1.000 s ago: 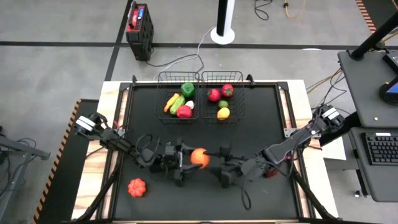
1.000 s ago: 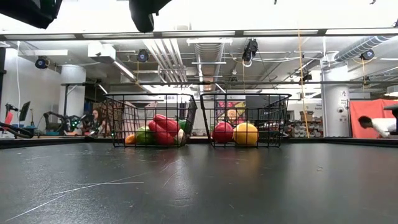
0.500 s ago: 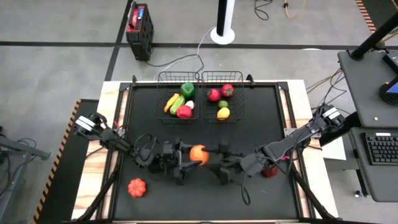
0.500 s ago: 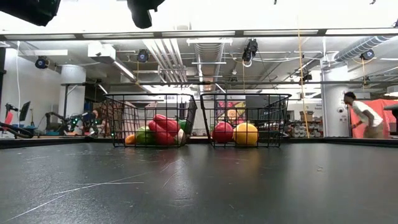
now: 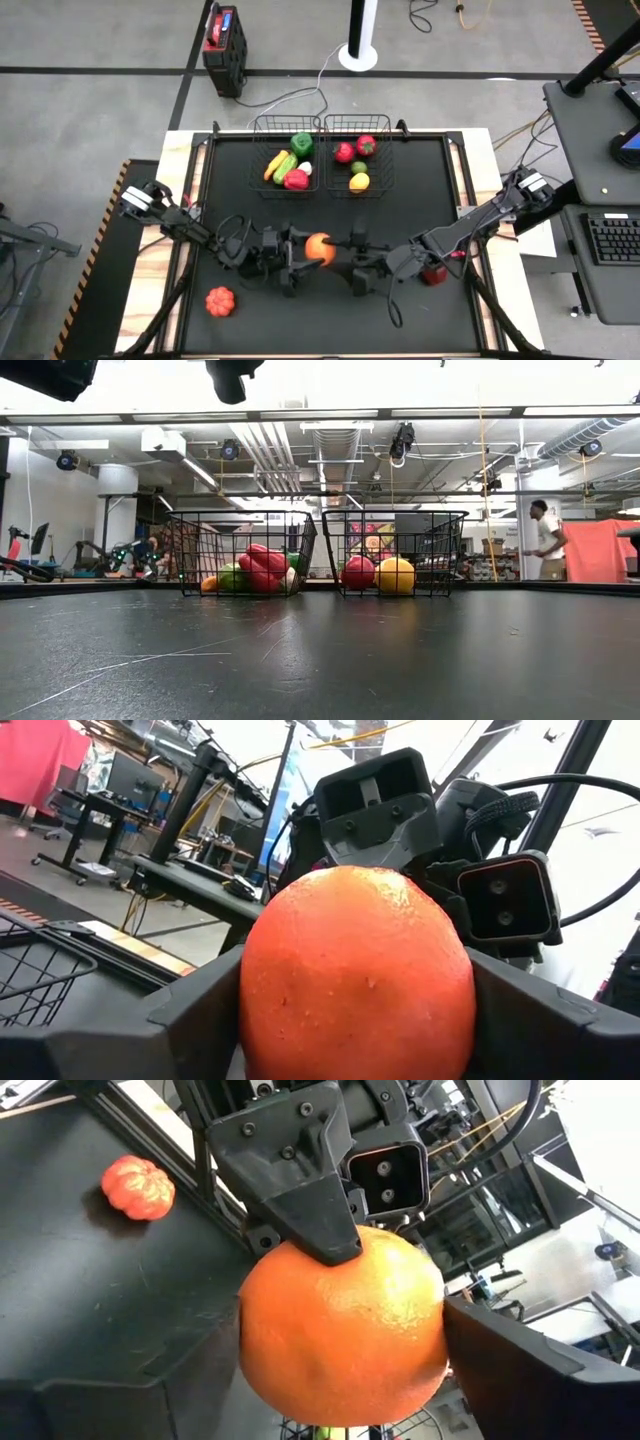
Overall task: Sort produce into baskets
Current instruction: Put the orange into the right wire basket
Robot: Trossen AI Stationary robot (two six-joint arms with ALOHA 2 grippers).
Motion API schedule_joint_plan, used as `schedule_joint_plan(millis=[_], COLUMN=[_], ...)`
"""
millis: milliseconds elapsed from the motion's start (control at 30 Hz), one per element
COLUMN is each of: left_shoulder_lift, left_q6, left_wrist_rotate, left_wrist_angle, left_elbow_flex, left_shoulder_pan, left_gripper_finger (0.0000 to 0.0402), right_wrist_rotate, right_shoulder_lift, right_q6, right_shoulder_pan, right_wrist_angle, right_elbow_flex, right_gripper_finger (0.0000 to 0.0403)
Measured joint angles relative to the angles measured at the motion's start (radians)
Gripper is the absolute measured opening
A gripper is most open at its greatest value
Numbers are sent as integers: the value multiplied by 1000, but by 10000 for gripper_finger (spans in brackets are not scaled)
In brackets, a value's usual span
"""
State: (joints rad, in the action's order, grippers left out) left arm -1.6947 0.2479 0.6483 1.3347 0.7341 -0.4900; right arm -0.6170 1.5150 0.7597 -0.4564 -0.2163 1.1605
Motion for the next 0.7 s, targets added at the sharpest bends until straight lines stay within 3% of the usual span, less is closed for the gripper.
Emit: schedule_joint_plan(millis=[200, 700], left_shoulder_lift=[-3, 25], left_q6=[-3, -10], left_wrist_rotate=[-8, -1], left_wrist_angle=[-15, -6], left_elbow_flex=[1, -32], left_shoulder_pan=[4, 2], left_gripper_finger=[336, 340], right_wrist_rotate=[9, -32], right_shoulder_lift=[6, -31], right_q6=[4, -33], right_shoulder_pan=[4, 8], right_wrist_angle=[3, 37], right_elbow_flex=[12, 12], right_gripper_finger=[297, 296])
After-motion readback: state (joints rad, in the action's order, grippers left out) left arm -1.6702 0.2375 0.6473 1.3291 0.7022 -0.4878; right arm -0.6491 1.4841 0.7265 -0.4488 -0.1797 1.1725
